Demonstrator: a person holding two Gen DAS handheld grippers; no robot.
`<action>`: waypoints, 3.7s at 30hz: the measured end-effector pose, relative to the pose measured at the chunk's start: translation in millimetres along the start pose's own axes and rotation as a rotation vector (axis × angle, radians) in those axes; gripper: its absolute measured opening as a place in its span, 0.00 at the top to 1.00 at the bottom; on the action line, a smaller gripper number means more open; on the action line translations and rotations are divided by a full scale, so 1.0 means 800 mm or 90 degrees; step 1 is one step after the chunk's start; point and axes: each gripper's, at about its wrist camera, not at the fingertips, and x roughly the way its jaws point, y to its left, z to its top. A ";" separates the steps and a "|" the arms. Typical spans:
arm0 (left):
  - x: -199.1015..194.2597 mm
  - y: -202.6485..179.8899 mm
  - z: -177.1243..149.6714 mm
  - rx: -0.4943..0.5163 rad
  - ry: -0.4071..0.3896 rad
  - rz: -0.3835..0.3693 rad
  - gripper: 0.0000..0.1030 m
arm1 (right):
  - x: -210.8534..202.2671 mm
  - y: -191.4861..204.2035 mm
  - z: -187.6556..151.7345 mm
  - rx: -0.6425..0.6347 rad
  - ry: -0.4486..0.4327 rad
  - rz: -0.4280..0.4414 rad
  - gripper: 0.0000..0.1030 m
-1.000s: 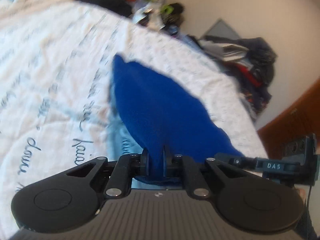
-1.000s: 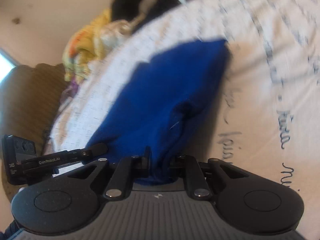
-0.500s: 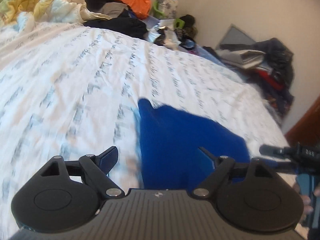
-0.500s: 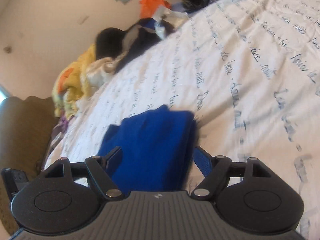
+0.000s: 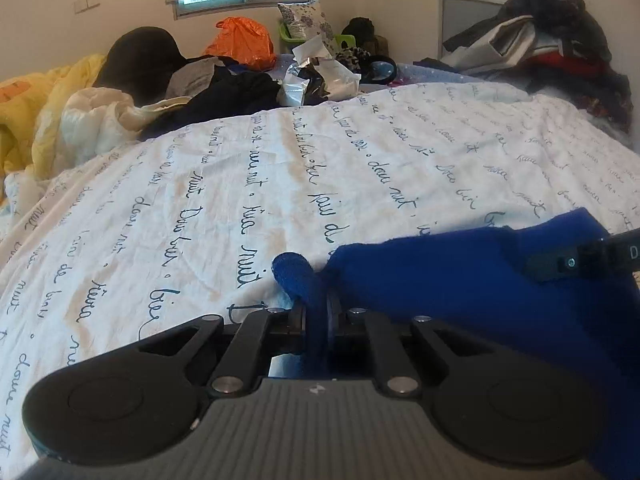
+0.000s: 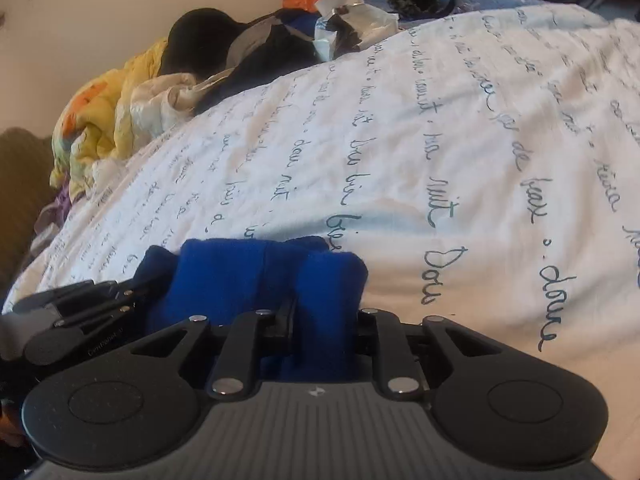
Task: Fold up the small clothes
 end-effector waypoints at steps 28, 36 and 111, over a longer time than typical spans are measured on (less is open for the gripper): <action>-0.213 -0.034 -0.101 -0.028 -0.027 -0.126 0.23 | -0.165 0.049 -0.099 -0.063 -0.146 0.021 0.34; -0.156 -0.079 -0.130 0.025 0.017 -0.110 0.29 | -0.016 0.043 -0.040 -0.104 -0.013 -0.070 0.30; -0.172 -0.057 -0.166 0.019 -0.033 -0.117 0.41 | -0.057 0.066 -0.030 -0.149 -0.005 -0.051 0.17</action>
